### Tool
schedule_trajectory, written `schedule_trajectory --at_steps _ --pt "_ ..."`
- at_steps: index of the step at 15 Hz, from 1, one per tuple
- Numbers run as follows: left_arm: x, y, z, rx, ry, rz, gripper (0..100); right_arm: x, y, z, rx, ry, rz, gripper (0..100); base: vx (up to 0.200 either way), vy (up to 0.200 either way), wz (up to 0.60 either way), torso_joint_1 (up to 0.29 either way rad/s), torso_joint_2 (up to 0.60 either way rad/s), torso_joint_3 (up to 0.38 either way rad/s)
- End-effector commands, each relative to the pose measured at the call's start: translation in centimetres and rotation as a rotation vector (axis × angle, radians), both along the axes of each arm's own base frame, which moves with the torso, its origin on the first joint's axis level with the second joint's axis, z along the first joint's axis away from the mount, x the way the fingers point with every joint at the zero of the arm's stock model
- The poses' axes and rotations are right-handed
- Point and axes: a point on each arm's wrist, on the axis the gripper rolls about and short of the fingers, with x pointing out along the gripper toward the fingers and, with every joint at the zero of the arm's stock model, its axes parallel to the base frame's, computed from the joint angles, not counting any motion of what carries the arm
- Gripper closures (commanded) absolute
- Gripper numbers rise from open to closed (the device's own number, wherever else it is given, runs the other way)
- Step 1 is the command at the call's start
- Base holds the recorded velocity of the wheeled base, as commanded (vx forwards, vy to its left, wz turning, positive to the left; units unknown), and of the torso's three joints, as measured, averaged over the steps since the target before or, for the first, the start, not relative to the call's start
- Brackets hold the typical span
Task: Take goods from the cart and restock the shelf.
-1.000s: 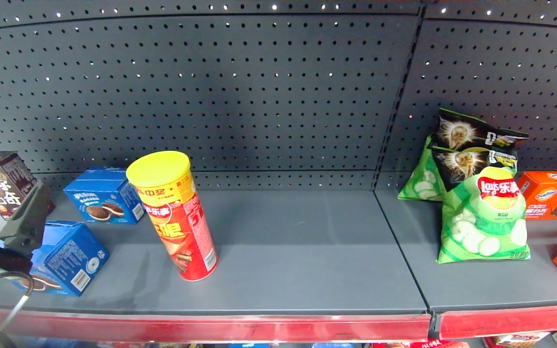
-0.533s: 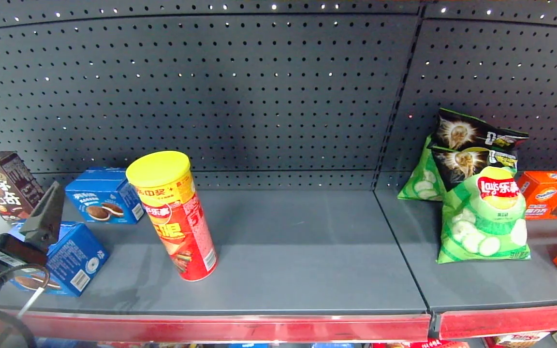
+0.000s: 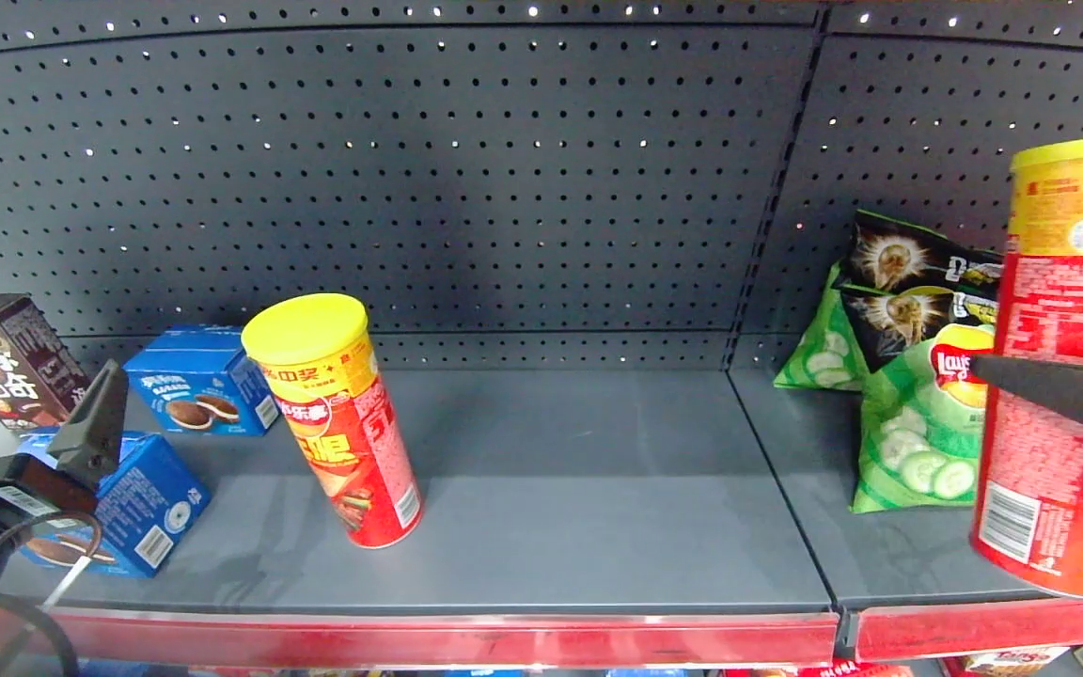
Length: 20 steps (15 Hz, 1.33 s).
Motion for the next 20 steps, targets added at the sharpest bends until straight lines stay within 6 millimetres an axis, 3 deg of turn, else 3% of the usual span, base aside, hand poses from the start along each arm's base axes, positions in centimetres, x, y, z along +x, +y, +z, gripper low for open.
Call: schedule_trajectory --at_steps 1,5,9,15,20 --pt "0.2 0.0 0.1 0.000 -0.002 0.002 0 2.9 3.0 0.2 0.024 0.047 0.051 100 0.000 0.000 0.00 0.000 0.00 0.000" --pt "0.2 0.0 0.1 0.000 -0.002 0.002 0 6.1 6.0 1.0 0.130 -0.037 0.169 100 0.000 0.000 0.00 0.000 0.00 0.000" --pt "0.2 0.0 0.1 0.000 -0.004 0.002 0 9.8 9.1 -2.1 0.047 -0.146 0.263 100 0.000 0.000 0.00 0.000 0.00 0.000" --pt "0.1 0.2 0.0 0.000 -0.001 0.017 0 13.7 12.3 -5.1 0.089 -0.224 0.285 100 0.000 0.000 0.00 0.000 0.00 0.000" --pt "0.3 0.7 0.0 0.001 0.001 0.053 0 18.3 15.6 -10.1 0.133 -0.302 0.302 100 0.000 0.000 0.00 0.000 0.00 0.000"
